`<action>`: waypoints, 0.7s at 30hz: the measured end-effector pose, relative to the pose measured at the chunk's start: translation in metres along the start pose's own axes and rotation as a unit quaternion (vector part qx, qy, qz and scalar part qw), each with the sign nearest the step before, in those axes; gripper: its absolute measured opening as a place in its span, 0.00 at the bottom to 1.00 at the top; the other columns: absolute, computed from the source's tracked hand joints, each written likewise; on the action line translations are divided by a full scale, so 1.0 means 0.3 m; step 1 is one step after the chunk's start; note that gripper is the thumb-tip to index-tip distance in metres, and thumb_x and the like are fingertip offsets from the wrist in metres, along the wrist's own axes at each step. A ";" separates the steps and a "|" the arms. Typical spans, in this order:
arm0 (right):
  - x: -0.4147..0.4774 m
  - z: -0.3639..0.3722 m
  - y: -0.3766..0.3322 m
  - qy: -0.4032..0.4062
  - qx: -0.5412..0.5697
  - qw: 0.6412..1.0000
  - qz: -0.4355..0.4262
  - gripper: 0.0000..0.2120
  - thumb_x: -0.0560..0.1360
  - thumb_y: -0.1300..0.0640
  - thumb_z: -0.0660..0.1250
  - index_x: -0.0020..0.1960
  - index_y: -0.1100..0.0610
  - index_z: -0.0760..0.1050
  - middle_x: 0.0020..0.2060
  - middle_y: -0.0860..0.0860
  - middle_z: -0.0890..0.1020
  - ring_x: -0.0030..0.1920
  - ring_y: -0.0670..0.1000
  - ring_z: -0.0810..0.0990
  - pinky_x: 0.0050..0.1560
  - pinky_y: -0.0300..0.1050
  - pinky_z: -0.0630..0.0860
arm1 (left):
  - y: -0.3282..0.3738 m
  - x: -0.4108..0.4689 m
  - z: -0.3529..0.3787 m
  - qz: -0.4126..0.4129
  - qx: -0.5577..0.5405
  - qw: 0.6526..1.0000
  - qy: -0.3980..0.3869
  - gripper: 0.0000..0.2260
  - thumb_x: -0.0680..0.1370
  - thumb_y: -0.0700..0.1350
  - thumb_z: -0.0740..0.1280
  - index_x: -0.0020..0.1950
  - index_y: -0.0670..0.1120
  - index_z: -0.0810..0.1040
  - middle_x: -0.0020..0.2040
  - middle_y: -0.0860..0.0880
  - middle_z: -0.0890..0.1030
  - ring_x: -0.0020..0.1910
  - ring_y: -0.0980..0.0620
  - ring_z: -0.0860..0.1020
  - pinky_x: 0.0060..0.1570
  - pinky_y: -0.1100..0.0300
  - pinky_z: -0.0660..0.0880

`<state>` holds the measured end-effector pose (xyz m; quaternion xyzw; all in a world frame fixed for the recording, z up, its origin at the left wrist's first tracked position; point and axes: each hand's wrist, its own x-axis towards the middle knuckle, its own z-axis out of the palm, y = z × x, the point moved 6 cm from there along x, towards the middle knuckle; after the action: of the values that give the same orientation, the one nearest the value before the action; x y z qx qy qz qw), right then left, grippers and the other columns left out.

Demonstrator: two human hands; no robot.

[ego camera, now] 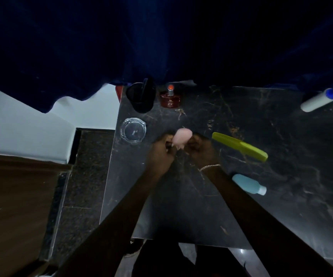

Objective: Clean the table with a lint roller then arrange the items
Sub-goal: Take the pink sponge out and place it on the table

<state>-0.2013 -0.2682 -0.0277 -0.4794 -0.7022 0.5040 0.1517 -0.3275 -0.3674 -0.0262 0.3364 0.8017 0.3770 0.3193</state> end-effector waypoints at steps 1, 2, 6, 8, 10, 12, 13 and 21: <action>0.046 0.020 -0.013 0.004 -0.012 1.000 -0.019 0.10 0.70 0.65 0.72 0.47 0.53 0.79 0.43 0.51 0.84 0.46 0.50 0.81 0.48 0.45 0.77 | -0.001 0.040 -0.011 0.011 0.019 1.000 0.011 0.13 0.77 0.42 0.72 0.61 0.48 0.80 0.52 0.44 0.87 0.50 0.44 0.85 0.53 0.46 0.82; 0.089 0.041 -0.019 0.007 -0.026 0.999 -0.039 0.10 0.70 0.65 0.71 0.47 0.52 0.79 0.42 0.50 0.83 0.45 0.48 0.80 0.46 0.43 0.75 | -0.012 0.079 -0.018 0.021 0.036 0.999 0.022 0.13 0.78 0.41 0.72 0.62 0.46 0.80 0.52 0.43 0.87 0.51 0.42 0.85 0.52 0.47 0.81; 0.201 0.096 -0.024 0.019 -0.066 0.994 -0.091 0.11 0.73 0.64 0.67 0.54 0.58 0.80 0.46 0.52 0.84 0.46 0.46 0.79 0.46 0.38 0.73 | -0.080 0.187 -0.028 0.022 0.055 0.997 0.049 0.13 0.79 0.47 0.69 0.63 0.47 0.78 0.54 0.45 0.87 0.53 0.43 0.85 0.53 0.47 0.81; 0.238 0.127 -0.009 0.003 -0.059 0.993 -0.103 0.12 0.73 0.64 0.68 0.56 0.58 0.80 0.48 0.49 0.84 0.48 0.43 0.79 0.48 0.31 0.73 | -0.125 0.218 -0.020 0.027 0.048 0.997 0.060 0.14 0.78 0.49 0.67 0.63 0.48 0.78 0.54 0.46 0.86 0.53 0.45 0.84 0.53 0.46 0.81; 0.259 0.155 0.019 -0.013 -0.037 0.993 -0.108 0.15 0.73 0.65 0.69 0.59 0.57 0.79 0.52 0.46 0.84 0.51 0.39 0.81 0.55 0.31 0.74 | -0.158 0.230 -0.012 0.036 0.030 0.997 0.069 0.13 0.79 0.46 0.68 0.64 0.47 0.78 0.56 0.47 0.86 0.55 0.47 0.84 0.55 0.46 0.81; 0.274 0.173 0.049 -0.018 -0.024 0.994 -0.107 0.16 0.73 0.65 0.70 0.60 0.55 0.78 0.52 0.42 0.82 0.52 0.34 0.80 0.57 0.32 0.75 | -0.183 0.238 -0.001 0.051 0.019 0.995 0.080 0.13 0.80 0.44 0.69 0.64 0.46 0.78 0.57 0.48 0.86 0.56 0.49 0.84 0.56 0.47 0.81; 0.277 0.177 0.060 -0.017 -0.022 0.994 -0.105 0.16 0.73 0.64 0.70 0.60 0.55 0.78 0.52 0.42 0.82 0.52 0.35 0.80 0.57 0.33 0.75 | -0.189 0.239 0.003 0.056 0.015 0.995 0.084 0.13 0.80 0.44 0.69 0.65 0.46 0.78 0.57 0.48 0.85 0.56 0.50 0.84 0.56 0.48 0.82; 0.276 0.191 0.078 -0.025 -0.010 0.994 -0.102 0.15 0.74 0.62 0.71 0.60 0.54 0.77 0.52 0.44 0.83 0.53 0.39 0.82 0.56 0.35 0.77 | -0.211 0.237 0.012 0.077 -0.023 0.992 0.092 0.15 0.80 0.47 0.67 0.66 0.47 0.78 0.59 0.52 0.85 0.58 0.55 0.83 0.57 0.49 0.82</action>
<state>-0.2699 -0.2311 -0.0957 -0.3943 -0.7559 0.4908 0.1796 -0.3842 -0.3416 -0.0983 0.3538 0.7904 0.4483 0.2216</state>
